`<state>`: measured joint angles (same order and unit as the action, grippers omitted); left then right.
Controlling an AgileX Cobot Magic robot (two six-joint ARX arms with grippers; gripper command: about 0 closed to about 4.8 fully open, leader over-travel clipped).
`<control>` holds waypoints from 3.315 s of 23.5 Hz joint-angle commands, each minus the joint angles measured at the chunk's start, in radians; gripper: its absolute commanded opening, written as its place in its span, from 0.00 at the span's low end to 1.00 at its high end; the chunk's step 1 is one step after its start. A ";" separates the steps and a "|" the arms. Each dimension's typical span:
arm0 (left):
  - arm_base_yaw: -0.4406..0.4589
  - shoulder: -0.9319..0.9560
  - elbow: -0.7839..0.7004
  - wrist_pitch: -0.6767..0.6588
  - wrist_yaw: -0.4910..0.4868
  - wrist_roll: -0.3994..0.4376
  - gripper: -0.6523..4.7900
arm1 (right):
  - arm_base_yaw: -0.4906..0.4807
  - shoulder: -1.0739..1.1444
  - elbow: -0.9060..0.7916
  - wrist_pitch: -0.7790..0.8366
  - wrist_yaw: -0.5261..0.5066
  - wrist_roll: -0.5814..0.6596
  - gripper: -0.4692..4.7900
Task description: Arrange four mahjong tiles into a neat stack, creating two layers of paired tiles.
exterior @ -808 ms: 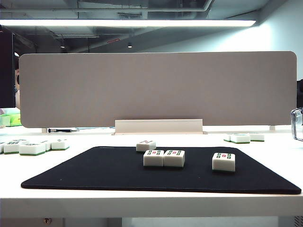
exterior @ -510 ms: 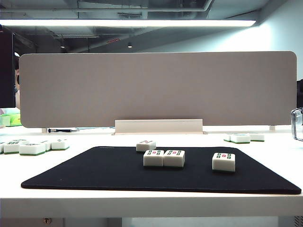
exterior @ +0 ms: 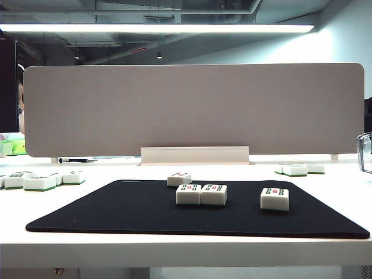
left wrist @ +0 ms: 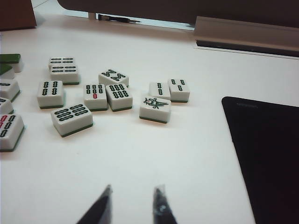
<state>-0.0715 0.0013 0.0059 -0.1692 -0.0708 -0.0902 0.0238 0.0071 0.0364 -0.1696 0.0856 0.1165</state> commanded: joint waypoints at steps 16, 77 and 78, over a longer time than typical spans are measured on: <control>0.001 0.000 0.000 -0.016 0.008 0.004 0.32 | 0.000 -0.007 0.252 -0.148 -0.019 -0.002 0.09; 0.001 0.001 0.203 -0.059 0.084 -0.113 0.32 | 0.001 -0.007 0.690 -0.826 -0.691 0.232 0.09; 0.001 0.002 0.221 -0.064 0.101 -0.113 0.32 | 0.001 -0.007 0.690 -0.827 -0.691 0.232 0.09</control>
<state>-0.0715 0.0010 0.2028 -0.2333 -0.0051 -0.2001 0.0242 0.0101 0.7208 -1.0039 -0.6022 0.3473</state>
